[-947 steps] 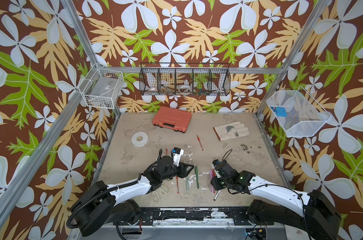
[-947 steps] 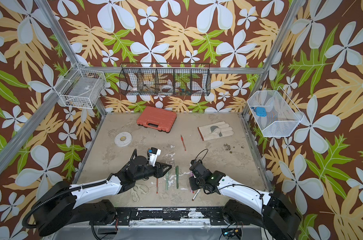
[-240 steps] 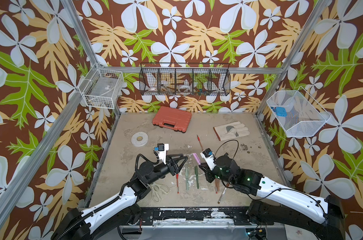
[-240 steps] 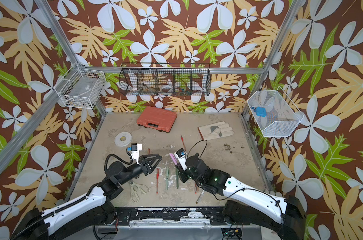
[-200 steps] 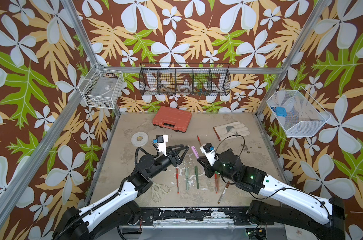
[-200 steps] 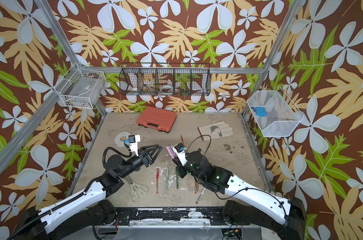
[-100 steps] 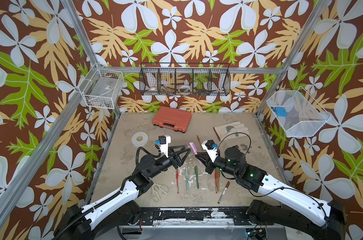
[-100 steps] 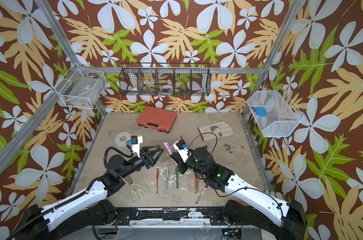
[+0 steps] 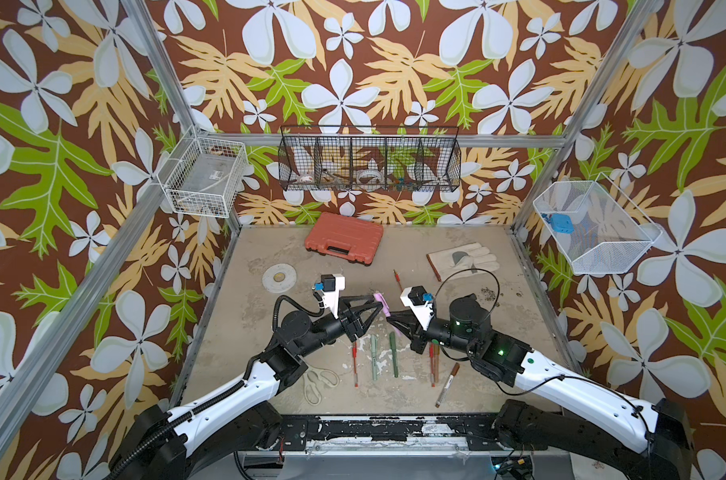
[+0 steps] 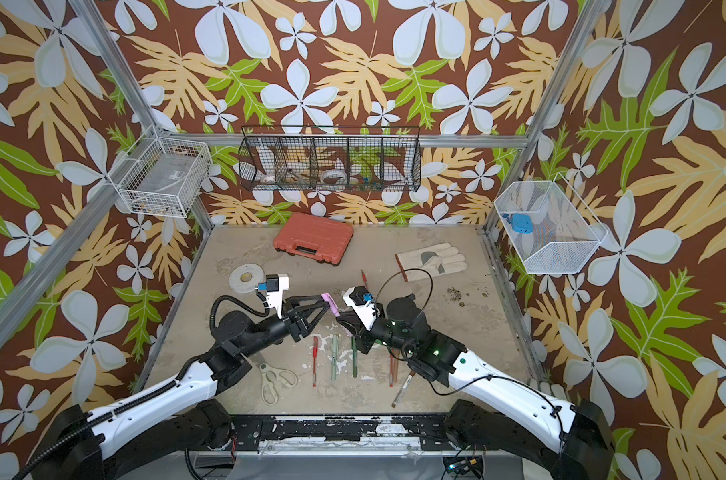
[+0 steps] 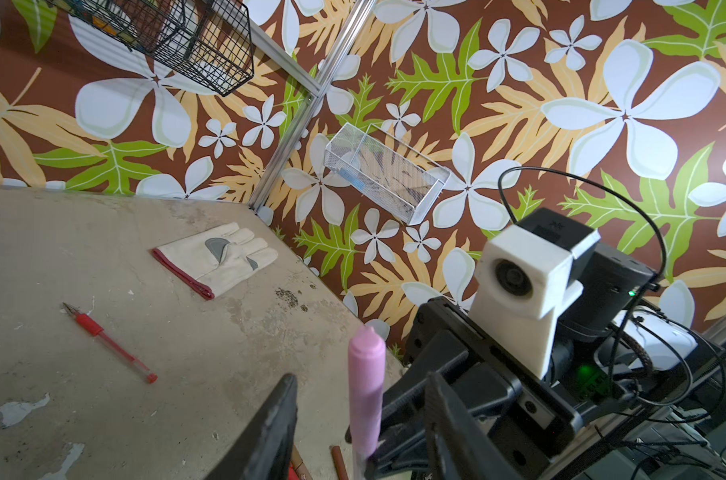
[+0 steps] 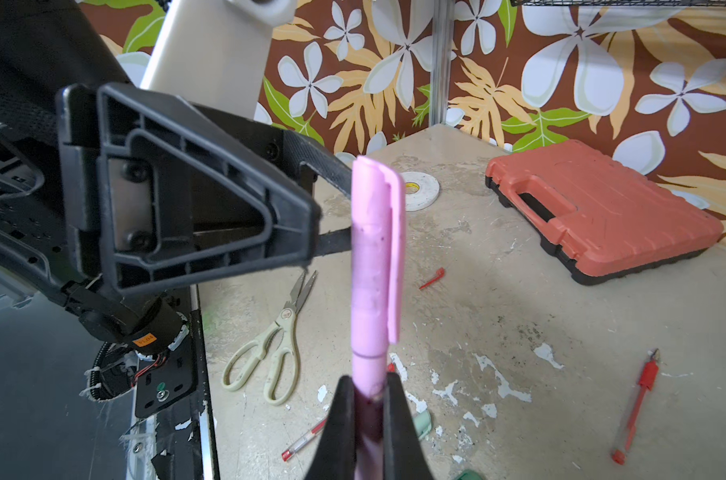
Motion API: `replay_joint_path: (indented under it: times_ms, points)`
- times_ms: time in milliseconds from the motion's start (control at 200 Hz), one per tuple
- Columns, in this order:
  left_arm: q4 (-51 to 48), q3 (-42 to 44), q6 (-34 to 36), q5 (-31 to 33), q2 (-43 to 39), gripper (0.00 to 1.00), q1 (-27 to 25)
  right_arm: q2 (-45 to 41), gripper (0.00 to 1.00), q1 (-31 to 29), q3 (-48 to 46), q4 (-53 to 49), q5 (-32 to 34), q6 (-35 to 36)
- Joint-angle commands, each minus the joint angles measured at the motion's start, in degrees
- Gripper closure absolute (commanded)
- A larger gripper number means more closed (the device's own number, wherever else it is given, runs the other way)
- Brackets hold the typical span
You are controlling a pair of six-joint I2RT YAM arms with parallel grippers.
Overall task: Open the pen caps
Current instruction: 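Close the left gripper on the pink cap above the right gripper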
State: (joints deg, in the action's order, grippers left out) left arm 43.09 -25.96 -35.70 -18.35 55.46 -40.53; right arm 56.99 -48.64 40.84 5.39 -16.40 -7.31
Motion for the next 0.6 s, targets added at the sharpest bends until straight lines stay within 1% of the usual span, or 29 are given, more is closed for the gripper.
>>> replay_joint_path:
  times_ms: [0,260,350,415,500,591]
  points:
    - [3.0,-0.4,-0.9,-2.0,0.3,0.53,0.1,-0.3,0.93,-0.3,-0.2,2.3,-1.7,0.4]
    - [2.7,-1.0,-0.9,-3.4,1.4,0.64,0.1,1.0,0.92,-1.9,0.4,2.2,-1.5,1.3]
    - [2.8,-1.1,-0.9,-3.8,1.9,0.69,0.1,1.2,0.92,-2.1,0.6,2.0,-1.4,1.3]
    - [3.0,-1.0,-0.9,-3.9,2.0,0.77,0.1,1.1,0.92,-2.1,0.6,2.0,-0.9,1.3]
    - [3.0,-0.9,-0.8,-3.6,2.0,0.82,0.2,1.1,0.92,-2.1,0.5,1.9,-0.6,1.4]
    - [3.1,-1.0,-0.8,-3.9,2.1,0.95,0.1,1.1,0.92,-2.2,0.6,1.7,-0.3,1.5]
